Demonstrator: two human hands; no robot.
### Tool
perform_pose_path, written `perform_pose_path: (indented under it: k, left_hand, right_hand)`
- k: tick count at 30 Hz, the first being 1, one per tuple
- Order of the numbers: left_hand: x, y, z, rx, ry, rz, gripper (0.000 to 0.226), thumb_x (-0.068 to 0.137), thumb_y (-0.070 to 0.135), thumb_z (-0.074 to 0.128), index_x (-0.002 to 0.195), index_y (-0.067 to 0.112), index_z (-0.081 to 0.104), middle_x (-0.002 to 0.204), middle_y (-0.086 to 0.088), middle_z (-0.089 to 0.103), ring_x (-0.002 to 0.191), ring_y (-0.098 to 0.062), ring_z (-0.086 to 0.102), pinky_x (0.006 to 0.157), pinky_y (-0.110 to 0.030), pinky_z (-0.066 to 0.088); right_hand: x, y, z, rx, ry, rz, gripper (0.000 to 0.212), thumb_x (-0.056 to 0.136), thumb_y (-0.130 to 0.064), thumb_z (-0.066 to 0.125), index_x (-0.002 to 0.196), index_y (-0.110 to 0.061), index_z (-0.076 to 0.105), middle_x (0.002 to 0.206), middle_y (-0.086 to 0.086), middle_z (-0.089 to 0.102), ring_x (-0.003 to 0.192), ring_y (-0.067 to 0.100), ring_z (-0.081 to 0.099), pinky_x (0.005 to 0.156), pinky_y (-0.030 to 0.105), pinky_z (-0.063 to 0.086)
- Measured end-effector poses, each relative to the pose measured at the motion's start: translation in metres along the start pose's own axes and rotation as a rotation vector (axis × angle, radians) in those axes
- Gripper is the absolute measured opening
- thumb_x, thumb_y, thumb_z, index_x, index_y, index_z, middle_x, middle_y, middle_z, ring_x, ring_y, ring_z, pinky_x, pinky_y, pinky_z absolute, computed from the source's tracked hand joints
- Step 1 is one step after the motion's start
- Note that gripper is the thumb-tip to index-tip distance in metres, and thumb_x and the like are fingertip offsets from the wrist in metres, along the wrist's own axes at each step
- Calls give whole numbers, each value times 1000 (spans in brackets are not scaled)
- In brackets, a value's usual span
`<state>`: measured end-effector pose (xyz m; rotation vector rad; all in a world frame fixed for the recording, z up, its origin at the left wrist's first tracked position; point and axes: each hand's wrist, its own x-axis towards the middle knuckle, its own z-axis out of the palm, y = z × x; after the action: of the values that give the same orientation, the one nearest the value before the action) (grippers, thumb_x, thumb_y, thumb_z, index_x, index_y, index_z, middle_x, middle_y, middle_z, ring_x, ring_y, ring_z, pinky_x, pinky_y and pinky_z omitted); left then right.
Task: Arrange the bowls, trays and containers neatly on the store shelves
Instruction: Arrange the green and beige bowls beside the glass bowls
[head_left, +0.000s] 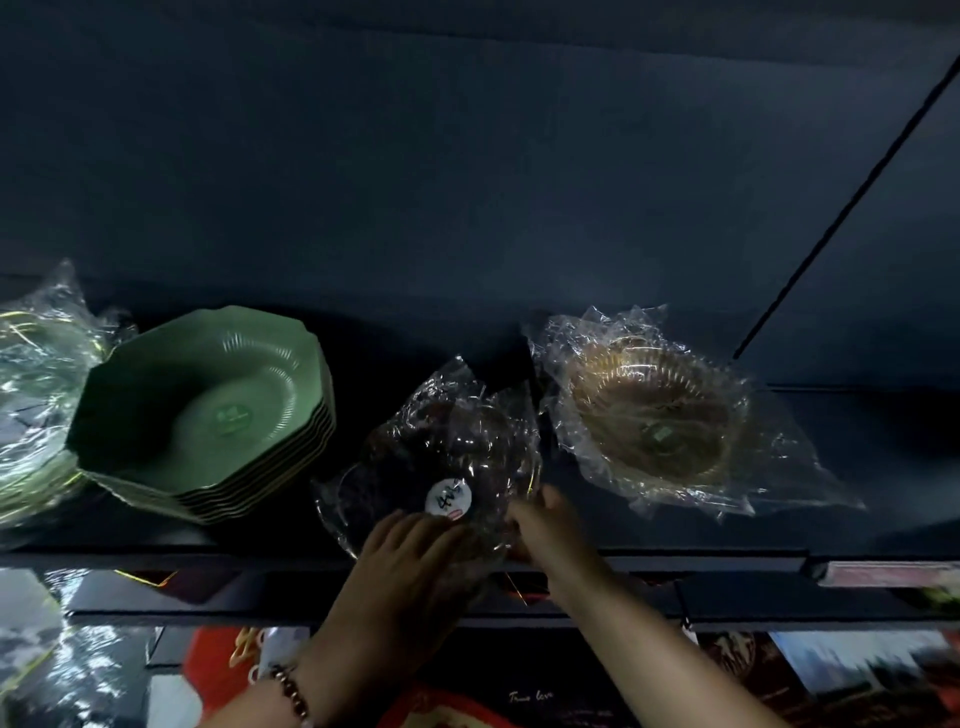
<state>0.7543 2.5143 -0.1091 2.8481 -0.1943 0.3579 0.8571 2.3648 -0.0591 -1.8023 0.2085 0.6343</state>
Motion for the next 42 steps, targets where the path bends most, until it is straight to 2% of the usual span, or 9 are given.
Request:
perform_pose_path:
  k: [4,8,11,15,27,35,38,40,42]
  left_hand:
    - [-23,-18,-10,89,26,-43,72,67,50,55,134,25,47,138,-9,51,130,-37,42,109,-57,21]
    - [-35,-41,-24,123,122,-93,51,84,52,46,125,24,56,141,-11,50,136,-37,33,109,-66,17]
    - [-15,-36,-29,78,160,-22,48,98,51,29,119,20,59,135,-14,55,134,-41,36,111,-63,20]
    - [41,-7,-38,44,179,56,43,97,45,38,112,16,67,137,-14,52,139,-39,31,112,-60,23]
    - [182,69,-28,-17,115,290,34,95,44,44,109,21,65,142,-1,48,147,-21,13,119,-38,13]
    - [223,70,9,-53,-47,251,38,95,48,40,115,24,62,150,5,37,147,-13,5,116,-32,18]
    - [221,61,26,-81,-119,188,48,93,55,30,112,23,60,148,6,37,145,-7,4,111,-34,33]
    - [217,55,34,-67,-165,162,55,91,60,22,113,23,57,149,6,36,146,-11,5,110,-34,31]
    - [213,49,40,-67,-187,140,57,91,59,19,117,23,54,151,5,34,147,-11,1,110,-34,30]
  right_hand:
    - [-6,-3,-20,-19,-33,-31,12,81,-14,57,92,-15,62,88,6,66,81,19,59,70,31,43]
    - [-16,-15,-40,-2,-92,-75,20,83,-15,58,100,-23,64,94,4,71,89,23,67,75,34,50]
    - [-24,-27,-61,16,-61,-188,19,87,-14,57,102,-24,62,84,-2,68,71,12,59,58,22,41]
    - [-21,-38,-103,101,65,-236,21,87,-10,59,96,-29,62,83,-13,67,76,1,61,60,18,43]
    - [18,-28,-222,245,368,-225,20,87,-6,53,100,-12,67,85,10,72,74,27,66,60,35,52]
    - [45,-28,-238,4,458,-225,22,88,-12,50,71,-5,63,64,9,61,60,22,57,57,31,42]
    - [69,-24,-235,-372,460,-229,26,93,-24,43,77,-11,59,76,11,61,76,29,60,67,33,44]
    - [87,-19,-225,-565,499,-203,35,91,-31,38,109,-11,60,107,14,64,104,33,57,87,39,47]
    - [100,-16,-213,-702,582,-141,54,90,-34,36,140,-16,39,142,14,43,131,37,35,107,48,30]
